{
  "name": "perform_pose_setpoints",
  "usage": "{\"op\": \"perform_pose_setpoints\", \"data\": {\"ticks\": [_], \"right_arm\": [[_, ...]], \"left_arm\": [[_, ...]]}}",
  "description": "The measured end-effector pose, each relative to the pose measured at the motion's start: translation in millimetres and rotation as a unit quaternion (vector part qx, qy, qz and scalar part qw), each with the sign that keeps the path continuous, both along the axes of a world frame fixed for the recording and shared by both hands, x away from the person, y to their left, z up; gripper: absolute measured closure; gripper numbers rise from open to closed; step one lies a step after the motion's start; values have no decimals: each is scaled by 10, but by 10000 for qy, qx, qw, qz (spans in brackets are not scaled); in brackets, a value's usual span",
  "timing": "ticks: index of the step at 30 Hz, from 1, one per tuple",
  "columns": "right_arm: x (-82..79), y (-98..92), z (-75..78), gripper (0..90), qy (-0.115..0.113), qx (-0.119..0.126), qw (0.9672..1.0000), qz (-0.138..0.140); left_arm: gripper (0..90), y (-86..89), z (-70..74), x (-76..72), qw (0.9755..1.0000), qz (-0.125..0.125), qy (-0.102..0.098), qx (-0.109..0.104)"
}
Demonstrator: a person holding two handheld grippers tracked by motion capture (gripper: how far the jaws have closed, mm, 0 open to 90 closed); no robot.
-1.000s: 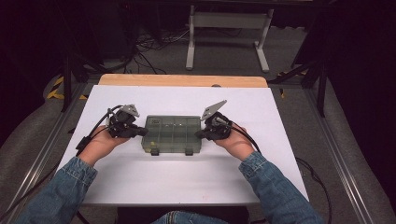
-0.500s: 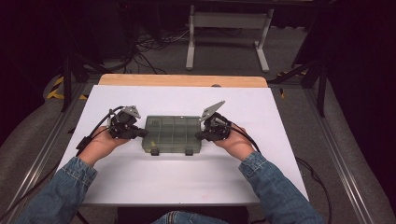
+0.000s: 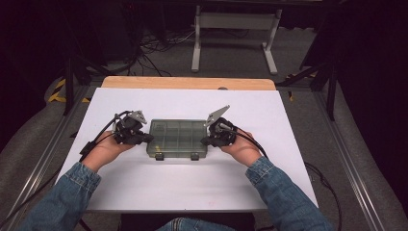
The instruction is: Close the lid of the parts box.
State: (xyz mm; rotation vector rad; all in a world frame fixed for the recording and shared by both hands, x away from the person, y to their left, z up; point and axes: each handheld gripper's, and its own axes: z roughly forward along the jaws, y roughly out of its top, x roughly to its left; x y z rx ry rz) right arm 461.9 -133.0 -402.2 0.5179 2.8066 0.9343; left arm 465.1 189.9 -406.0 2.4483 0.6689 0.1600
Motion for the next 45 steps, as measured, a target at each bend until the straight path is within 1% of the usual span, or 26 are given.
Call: {"op": "perform_pose_setpoints", "data": {"ticks": [4,6,7,9,10,11,13,14,15,16,18,20,22,23,26,27,28,30,32,35,36,40,42,43,44,45], "right_arm": [[3,-8,11,867,36,50,10000,-56],[-3,-18,33,843,20,120,9999,-78],[-8,-25,50,819,1,162,9998,-74],[-17,-40,86,762,-39,272,9996,-93],[-20,-48,102,730,-47,334,9994,-103],[-26,-56,117,687,-65,390,9991,-120],[-44,-73,148,558,-171,511,9983,-215],[-51,-83,163,499,-199,589,9978,-241],[-62,-92,179,434,-226,654,9972,-269],[-83,-105,202,356,-316,726,9964,-305],[-106,-120,226,298,-407,797,9954,-330],[-137,-143,257,247,-489,898,9942,-334],[-166,-170,289,215,-500,1011,9931,-331],[-180,-183,304,203,-544,1039,9926,-330],[-232,-228,348,160,-675,1130,9907,-341],[-248,-242,358,145,-703,1157,9902,-355],[-258,-253,365,129,-726,1177,9897,-362],[-285,-287,381,98,-780,1260,9883,-366],[-315,-324,391,67,-836,1365,9864,-366],[-380,-381,400,41,-929,1488,9839,-348],[-398,-395,403,36,-954,1515,9833,-342],[-495,-494,394,33,-1072,1754,9780,-356],[-540,-548,378,30,-1134,1800,9763,-403],[-563,-578,368,30,-1176,1838,9750,-415],[-596,-618,356,33,-1250,1896,9730,-419],[-626,-650,348,35,-1313,1938,9713,-413]], "left_arm": [[835,6,19,-2,10000,26,17,-92],[799,10,50,-22,9999,7,-48,-109],[780,11,66,-41,9998,5,-106,-168],[701,19,98,-69,9997,10,-183,-186],[654,22,111,-83,9995,33,-202,-241],[621,27,124,-95,9993,44,-232,-279],[525,31,146,-118,9989,46,-257,-392],[474,33,160,-133,9988,25,-228,-439],[426,32,176,-153,9981,30,-286,-539],[340,33,187,-163,9978,27,-305,-596],[282,38,215,-183,9969,-3,-336,-711],[200,38,244,-205,9956,-9,-382,-860],[145,42,275,-221,9934,-29,-450,-1052],[115,45,290,-235,9924,-37,-485,-1132],[44,67,339,-285,9910,6,-605,-1197],[27,72,345,-296,9901,13,-665,-1237],[17,86,352,-316,9887,38,-734,-1307],[8,123,364,-349,9863,81,-771,-1457],[2,162,370,-383,9834,112,-828,-1611],[2,217,381,-448,9802,221,-972,-1709],[2,238,381,-475,9786,250,-1027,-1768],[2,301,348,-584,9735,359,-1203,-1912],[3,333,321,-643,9707,419,-1241,-2012],[3,357,302,-675,9690,467,-1240,-2085],[3,374,282,-701,9669,506,-1259,-2159],[3,388,269,-718,9666,506,-1269,-2168]]}}
